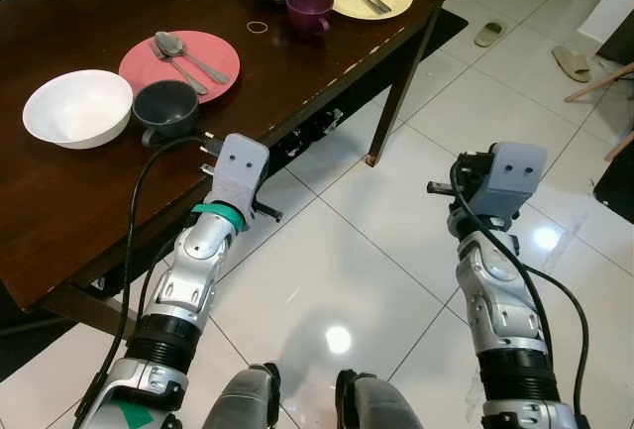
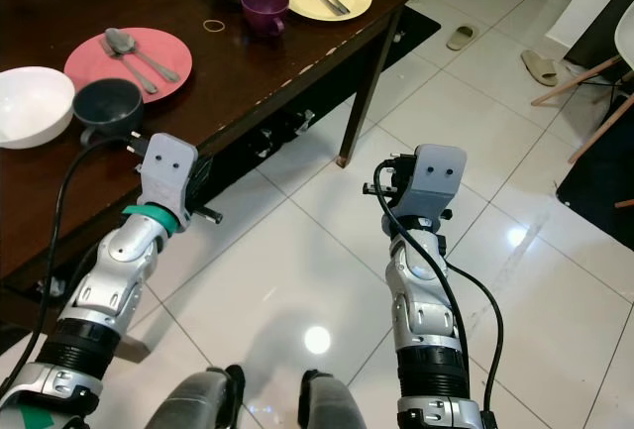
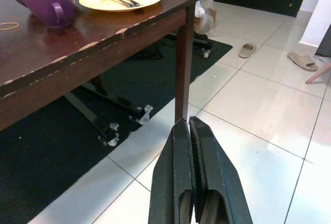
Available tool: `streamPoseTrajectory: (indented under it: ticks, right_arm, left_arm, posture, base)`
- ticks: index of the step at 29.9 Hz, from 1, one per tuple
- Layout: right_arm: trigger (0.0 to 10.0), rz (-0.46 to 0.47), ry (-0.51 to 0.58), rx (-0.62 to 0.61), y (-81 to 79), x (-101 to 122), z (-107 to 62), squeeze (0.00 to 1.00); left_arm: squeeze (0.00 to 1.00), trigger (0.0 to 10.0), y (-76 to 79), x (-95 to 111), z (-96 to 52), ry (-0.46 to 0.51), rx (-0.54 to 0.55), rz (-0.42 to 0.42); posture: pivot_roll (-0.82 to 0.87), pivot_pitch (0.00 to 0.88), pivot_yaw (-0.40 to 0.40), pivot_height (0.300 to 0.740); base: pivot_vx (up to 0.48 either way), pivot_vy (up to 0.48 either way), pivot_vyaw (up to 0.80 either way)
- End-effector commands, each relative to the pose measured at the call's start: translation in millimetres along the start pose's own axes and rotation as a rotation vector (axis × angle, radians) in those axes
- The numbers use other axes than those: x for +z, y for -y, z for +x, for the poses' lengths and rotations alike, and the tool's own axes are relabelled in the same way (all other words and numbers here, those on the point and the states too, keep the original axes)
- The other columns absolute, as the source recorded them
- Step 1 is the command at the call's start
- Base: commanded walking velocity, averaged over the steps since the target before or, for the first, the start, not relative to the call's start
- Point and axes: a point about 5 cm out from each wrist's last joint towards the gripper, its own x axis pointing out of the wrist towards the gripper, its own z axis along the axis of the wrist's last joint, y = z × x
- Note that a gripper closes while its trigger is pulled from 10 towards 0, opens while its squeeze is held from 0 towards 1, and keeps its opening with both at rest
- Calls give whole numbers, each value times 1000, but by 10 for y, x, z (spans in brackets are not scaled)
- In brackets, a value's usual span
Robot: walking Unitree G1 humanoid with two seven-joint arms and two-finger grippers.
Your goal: Setting the table
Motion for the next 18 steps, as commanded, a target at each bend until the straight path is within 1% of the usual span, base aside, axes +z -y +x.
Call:
streamPoseTrajectory:
  ticks: [1, 8, 11, 18]
  right_arm:
    - [10000, 5, -22, -30, 52, -43, -23, 0]
    - [10000, 20, -33, -47, 89, -55, -18, 0]
    - [10000, 34, -27, -76, 128, -40, -3, 0]
    - [10000, 43, -18, -85, 134, -24, 3, 0]
  left_arm:
    - [0, 10000, 15, -35, -22, -18, 1, 5]
    - [0, 10000, 13, -38, -19, -21, 4, 7]
    - [0, 10000, 12, -37, -19, -22, 6, 8]
    - [0, 10000, 8, -35, -19, -24, 10, 12]
  posture:
    - [64, 102, 42, 740]
    - [65, 102, 42, 740]
    - [67, 102, 45, 740]
    - [69, 104, 46, 740]
  base:
    - [0, 0, 0]
    - [0, 0, 771]
    - [0, 0, 800]
    - [0, 0, 800]
